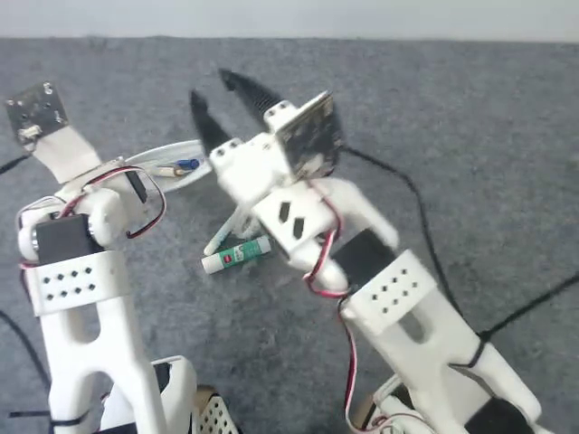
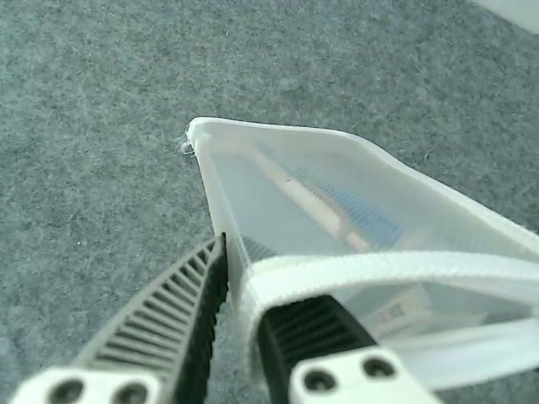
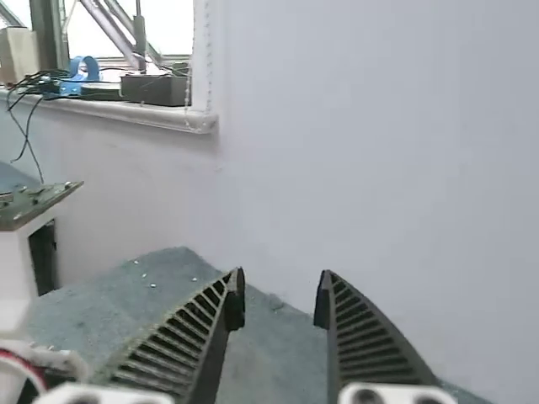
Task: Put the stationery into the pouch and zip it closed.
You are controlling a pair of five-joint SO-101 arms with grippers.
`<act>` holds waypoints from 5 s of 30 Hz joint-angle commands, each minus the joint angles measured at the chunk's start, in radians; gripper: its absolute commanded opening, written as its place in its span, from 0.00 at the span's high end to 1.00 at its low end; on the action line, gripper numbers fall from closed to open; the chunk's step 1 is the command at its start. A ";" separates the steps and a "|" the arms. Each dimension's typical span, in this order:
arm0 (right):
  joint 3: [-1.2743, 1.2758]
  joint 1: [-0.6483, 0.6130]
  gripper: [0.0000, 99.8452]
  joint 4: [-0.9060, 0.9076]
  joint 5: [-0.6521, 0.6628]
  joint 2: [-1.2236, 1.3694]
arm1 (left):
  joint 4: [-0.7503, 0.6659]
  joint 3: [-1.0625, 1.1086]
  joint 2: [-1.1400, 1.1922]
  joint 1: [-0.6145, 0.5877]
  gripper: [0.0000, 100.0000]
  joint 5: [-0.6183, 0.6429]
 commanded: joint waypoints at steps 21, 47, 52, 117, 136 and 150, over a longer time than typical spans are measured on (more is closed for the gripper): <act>-0.164 0.054 0.87 0.616 -0.230 0.131 | -0.002 -0.041 -0.009 -0.153 0.99 -0.006; -0.416 0.065 0.87 0.739 -0.505 0.788 | 0.000 -0.035 -0.008 -0.152 0.99 -0.006; -0.465 0.065 0.87 0.736 -0.505 0.869 | 0.000 -0.035 -0.008 -0.152 0.99 -0.006; -0.890 0.076 0.99 1.187 -0.258 1.043 | 0.000 -0.033 -0.002 -0.150 0.99 -0.008; -0.885 -0.050 0.99 1.508 -0.230 0.710 | 0.000 -0.033 -0.002 -0.149 0.99 -0.008; -0.882 -0.061 0.99 1.531 -0.232 0.680 | -0.002 -0.033 -0.002 -0.149 0.99 -0.008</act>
